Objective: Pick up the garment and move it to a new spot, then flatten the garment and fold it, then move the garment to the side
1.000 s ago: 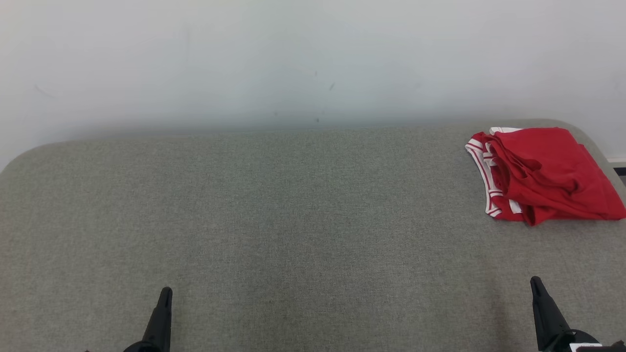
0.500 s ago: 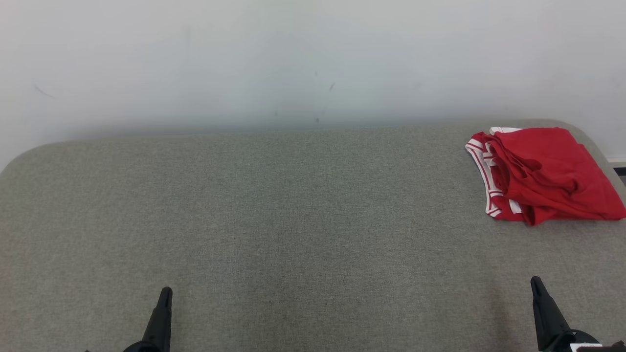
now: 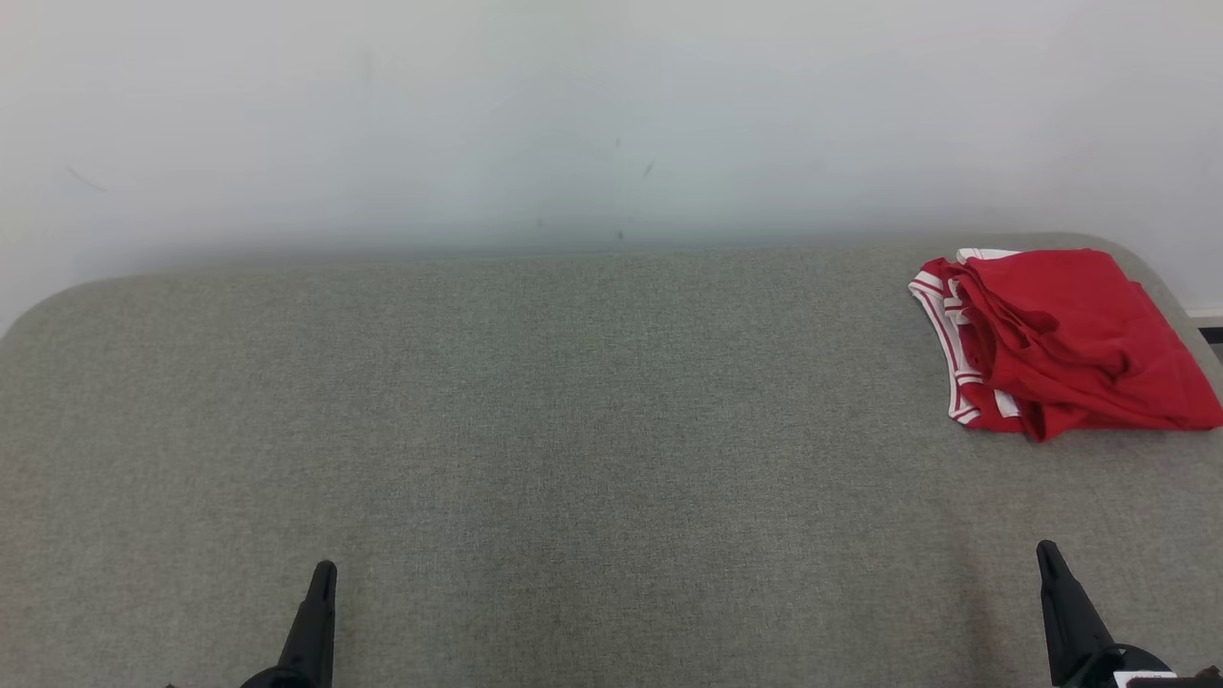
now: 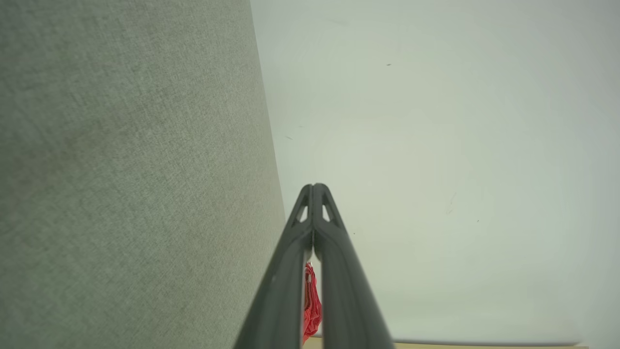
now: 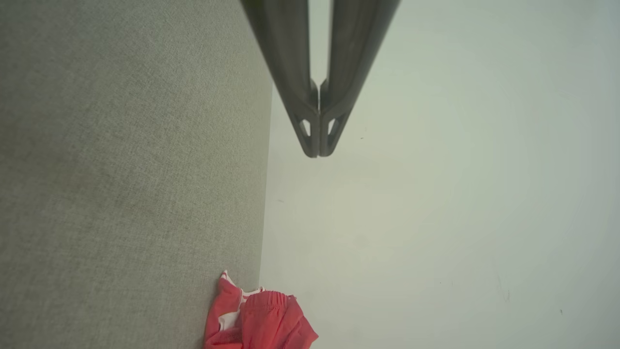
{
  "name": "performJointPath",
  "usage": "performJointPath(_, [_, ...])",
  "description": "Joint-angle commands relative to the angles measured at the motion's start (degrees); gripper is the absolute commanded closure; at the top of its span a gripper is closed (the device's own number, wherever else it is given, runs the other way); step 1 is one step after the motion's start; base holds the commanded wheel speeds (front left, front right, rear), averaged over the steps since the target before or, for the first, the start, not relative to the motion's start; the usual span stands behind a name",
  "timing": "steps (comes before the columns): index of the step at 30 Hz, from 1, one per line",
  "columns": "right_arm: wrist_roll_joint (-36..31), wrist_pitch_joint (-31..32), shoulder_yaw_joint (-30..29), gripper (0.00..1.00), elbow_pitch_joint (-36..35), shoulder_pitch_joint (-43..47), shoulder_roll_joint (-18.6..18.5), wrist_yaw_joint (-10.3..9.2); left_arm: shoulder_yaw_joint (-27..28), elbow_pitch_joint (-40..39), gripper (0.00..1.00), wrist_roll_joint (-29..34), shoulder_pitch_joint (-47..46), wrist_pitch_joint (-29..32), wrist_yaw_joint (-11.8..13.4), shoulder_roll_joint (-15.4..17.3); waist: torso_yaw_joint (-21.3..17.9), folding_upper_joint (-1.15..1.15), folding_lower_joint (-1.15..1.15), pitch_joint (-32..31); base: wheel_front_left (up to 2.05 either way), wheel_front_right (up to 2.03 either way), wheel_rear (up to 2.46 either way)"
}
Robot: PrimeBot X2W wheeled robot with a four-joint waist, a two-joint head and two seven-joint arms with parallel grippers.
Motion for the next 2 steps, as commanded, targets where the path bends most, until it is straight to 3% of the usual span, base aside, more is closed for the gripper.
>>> performJointPath(1, [-0.1, 0.1, -0.1, 1.00, -0.1, -0.3, 0.2, -0.10, 0.0, -0.2, 1.00, -0.4, -0.3, 0.0, -0.2, 0.2, 0.0, 0.00, 0.00, 0.0, 0.00, 0.00, 0.00])
performJointPath(2, [-0.1, 0.2, -0.1, 1.00, -0.1, -0.3, 0.2, -0.10, 0.0, -0.2, 1.00, -0.4, -0.3, 0.0, -0.2, 0.2, 0.0, 0.00, 0.00, 0.0, 0.00, 0.00, 0.00])
